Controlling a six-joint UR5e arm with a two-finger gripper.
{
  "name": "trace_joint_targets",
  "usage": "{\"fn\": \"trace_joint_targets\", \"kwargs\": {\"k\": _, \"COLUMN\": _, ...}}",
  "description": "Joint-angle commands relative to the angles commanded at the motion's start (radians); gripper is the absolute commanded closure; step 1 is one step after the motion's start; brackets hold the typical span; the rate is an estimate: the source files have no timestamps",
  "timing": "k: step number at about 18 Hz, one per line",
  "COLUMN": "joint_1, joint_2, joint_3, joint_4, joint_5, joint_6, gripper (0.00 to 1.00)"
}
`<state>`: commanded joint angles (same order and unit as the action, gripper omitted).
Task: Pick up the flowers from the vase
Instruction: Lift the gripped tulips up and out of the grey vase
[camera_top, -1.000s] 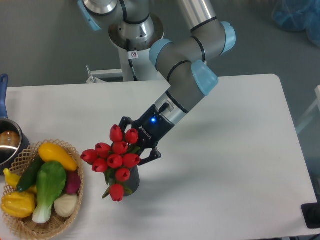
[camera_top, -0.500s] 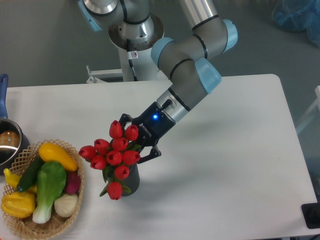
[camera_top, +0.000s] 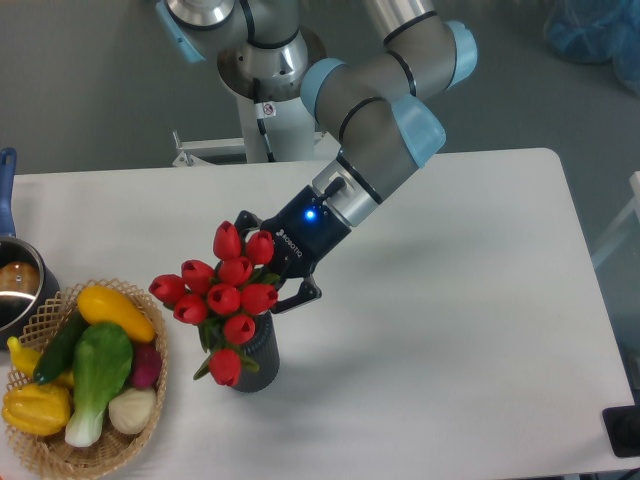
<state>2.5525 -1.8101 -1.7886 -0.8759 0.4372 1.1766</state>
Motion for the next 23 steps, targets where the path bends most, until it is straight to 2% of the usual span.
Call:
{"fn": "trace_joint_targets", "kwargs": {"k": 13, "joint_1": 0.035, "joint_2": 0.020, "joint_3": 0.061, "joint_4": 0.000, "joint_5": -0.084, "joint_6": -0.104, "gripper": 0.51}}
{"fn": "trace_joint_targets", "kwargs": {"k": 23, "joint_1": 0.098, "joint_2": 0.084, "joint_3": 0.069, "joint_4": 0.000, "joint_5": -0.138, "joint_6": -0.209, "gripper": 0.51}}
